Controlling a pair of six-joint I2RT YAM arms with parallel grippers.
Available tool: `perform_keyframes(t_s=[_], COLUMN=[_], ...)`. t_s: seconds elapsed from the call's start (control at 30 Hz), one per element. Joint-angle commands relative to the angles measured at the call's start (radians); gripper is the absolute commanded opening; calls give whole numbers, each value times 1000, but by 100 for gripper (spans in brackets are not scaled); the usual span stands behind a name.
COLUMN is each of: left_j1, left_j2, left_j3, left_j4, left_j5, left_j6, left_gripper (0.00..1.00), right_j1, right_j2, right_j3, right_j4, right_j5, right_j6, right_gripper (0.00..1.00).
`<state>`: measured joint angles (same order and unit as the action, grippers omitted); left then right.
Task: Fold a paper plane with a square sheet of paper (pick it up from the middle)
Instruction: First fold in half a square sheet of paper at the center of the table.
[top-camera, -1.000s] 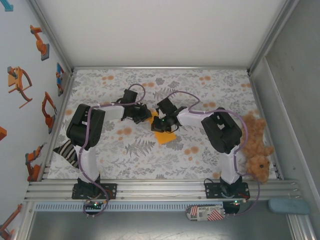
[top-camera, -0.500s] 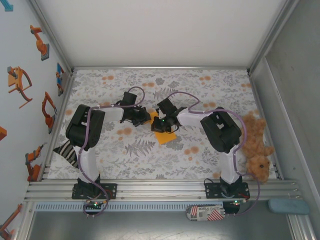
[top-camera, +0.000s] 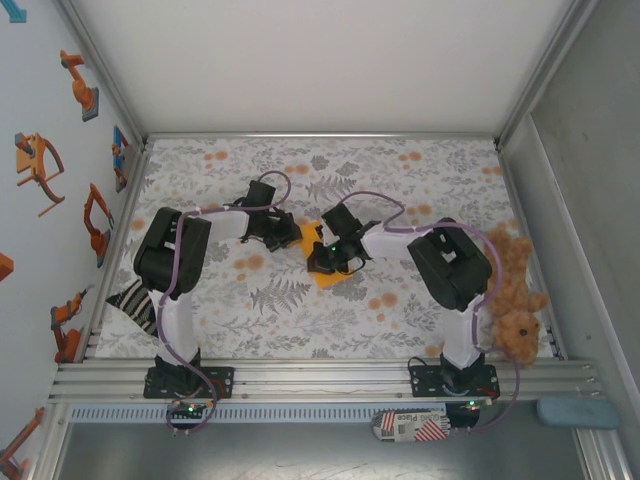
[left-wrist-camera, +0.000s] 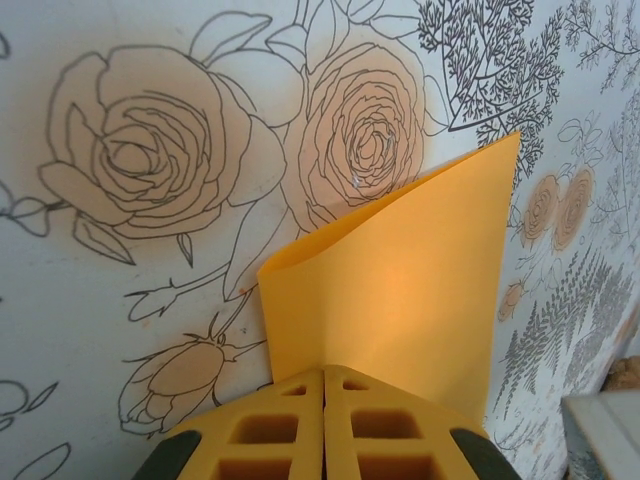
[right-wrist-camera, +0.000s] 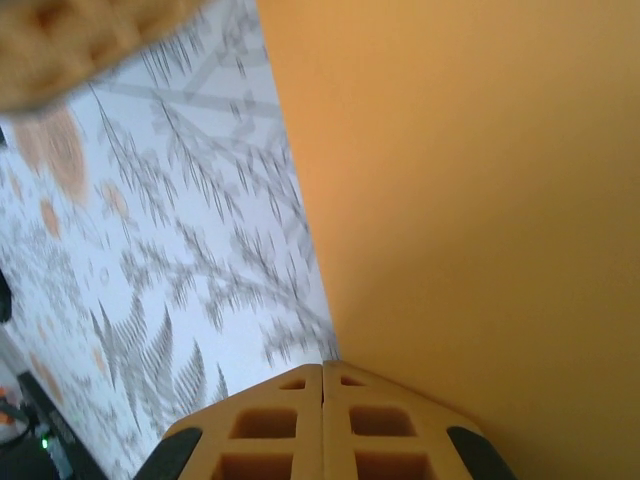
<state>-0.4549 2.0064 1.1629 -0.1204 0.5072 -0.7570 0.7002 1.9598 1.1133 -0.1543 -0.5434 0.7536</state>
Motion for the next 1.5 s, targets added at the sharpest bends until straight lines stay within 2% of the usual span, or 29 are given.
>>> perform_keyframes(t_s=[0.0,0.17,0.3,0.37,0.5,0.6,0.73,0.9,0.97,1.27,1.47], left_j1=[8,7,2,-3,-16,-24,-36,-69,-84,-110,-109], left_j2=[55,65,57,43,-21,-89,-162,-203,-197,-76,-6], left_j3=[-1,30,56,75,112,103,19,-71,-70,9,63], left_j4=[-84,-97,-100,-106,-109,-99,-35,52,56,-23,-54], left_j5=[-75,-61,-45,-33,-11,-28,-47,-44,-44,-99,-105], left_j6=[31,40,49,53,45,18,-67,-148,-155,-95,-62], left_gripper=[7,7,8,9,13,24,37,39,40,40,40], right_j1=[5,7,7,6,-12,-58,-97,-111,-113,-114,-114], right_j2=[-82,-164,-229,-282,-364,-318,-220,-140,-122,-93,-112], right_j3=[-78,-197,-223,-193,-123,-69,-7,41,49,12,-64], right_j4=[-60,-66,-74,-78,-119,-172,-198,-237,-239,-235,-157], right_j5=[-56,-64,-47,-9,154,227,230,229,230,237,170], right_j6=[-27,-21,-19,-21,-48,-52,-62,-63,-61,-11,65], right_gripper=[2,2,3,3,4,8,16,33,36,37,37])
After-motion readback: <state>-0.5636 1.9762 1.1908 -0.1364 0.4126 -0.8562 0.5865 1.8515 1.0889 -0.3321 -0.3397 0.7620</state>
